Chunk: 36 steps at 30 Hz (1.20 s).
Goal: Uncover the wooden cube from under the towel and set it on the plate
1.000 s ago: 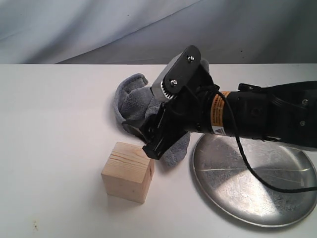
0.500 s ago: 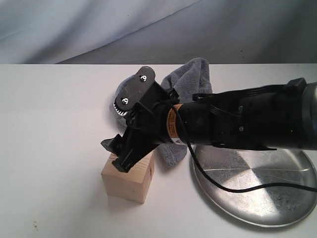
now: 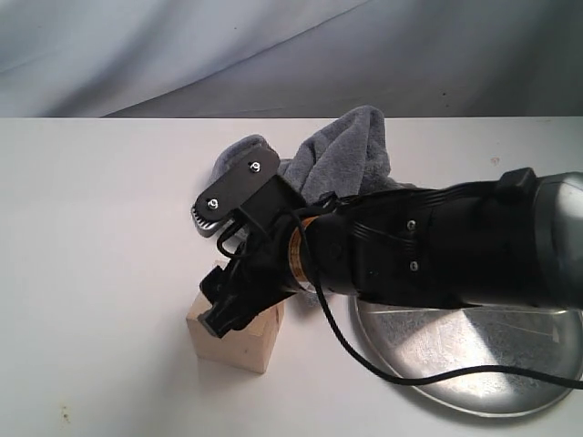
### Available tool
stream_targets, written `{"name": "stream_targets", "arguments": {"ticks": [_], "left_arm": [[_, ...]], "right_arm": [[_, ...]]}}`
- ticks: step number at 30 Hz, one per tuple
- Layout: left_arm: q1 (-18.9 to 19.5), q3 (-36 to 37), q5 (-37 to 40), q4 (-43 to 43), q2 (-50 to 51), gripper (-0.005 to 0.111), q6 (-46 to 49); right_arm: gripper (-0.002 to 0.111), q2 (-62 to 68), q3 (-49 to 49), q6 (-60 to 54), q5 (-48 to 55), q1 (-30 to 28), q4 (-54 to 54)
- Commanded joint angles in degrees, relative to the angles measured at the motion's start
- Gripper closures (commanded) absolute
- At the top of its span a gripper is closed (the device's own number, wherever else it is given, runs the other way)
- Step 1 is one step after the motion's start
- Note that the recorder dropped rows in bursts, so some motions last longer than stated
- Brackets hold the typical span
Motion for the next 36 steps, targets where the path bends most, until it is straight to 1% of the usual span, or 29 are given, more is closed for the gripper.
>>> {"name": "stream_targets", "arguments": {"ticks": [1, 4, 9, 14, 15, 17, 20, 21, 22, 24, 27, 29, 32, 36], "left_arm": [[0.1, 0.3, -0.6, -0.1, -0.2, 0.107, -0.2], [0.1, 0.3, -0.6, -0.1, -0.2, 0.107, -0.2], [0.1, 0.3, -0.6, -0.1, -0.2, 0.107, -0.2], [0.1, 0.3, -0.6, -0.1, -0.2, 0.107, -0.2], [0.1, 0.3, -0.6, -0.1, -0.2, 0.107, -0.2], [0.1, 0.3, -0.6, -0.1, -0.2, 0.107, -0.2], [0.1, 0.3, -0.6, -0.1, -0.2, 0.107, -0.2], [0.1, 0.3, -0.6, -0.1, -0.2, 0.107, -0.2], [0.1, 0.3, -0.6, -0.1, -0.2, 0.107, -0.2], [0.1, 0.3, -0.6, -0.1, -0.2, 0.107, -0.2], [0.1, 0.3, -0.6, -0.1, -0.2, 0.107, -0.2], [0.1, 0.3, -0.6, -0.1, -0.2, 0.107, -0.2], [0.1, 0.3, -0.6, -0.1, -0.2, 0.107, -0.2], [0.1, 0.3, -0.6, -0.1, -0.2, 0.107, -0.2]], "right_arm": [[0.031, -1.5, -0.4, 0.0, -0.6, 0.1, 1.1], [0.031, -2.8, -0.4, 0.0, -1.9, 0.1, 1.2], [0.031, -5.3, -0.4, 0.0, -8.3, 0.1, 1.2], [0.031, -6.6, -0.4, 0.0, -8.5, -0.2, 1.2], [0.031, -6.6, -0.4, -1.7, -8.5, -0.8, 1.2], [0.031, -6.6, -0.4, -7.8, -8.0, -1.2, 3.6], [0.031, -6.7, -0.4, -27.7, -8.0, -1.7, 16.1], [0.032, -6.7, -0.4, -34.8, -7.5, -1.7, 22.9], [0.032, -6.7, -0.7, -41.4, -6.7, -1.7, 27.2], [0.033, -6.6, -2.3, -54.1, -1.9, -1.7, 37.8], [0.033, -5.8, -6.6, -69.0, 7.9, -1.7, 50.0], [0.033, -5.3, -9.8, -72.9, 14.7, -1.7, 53.6], [0.033, -4.0, -14.4, -73.0, 21.2, -1.7, 56.0], [0.033, -1.2, -19.0, -73.0, 29.1, -1.7, 56.6]]}}
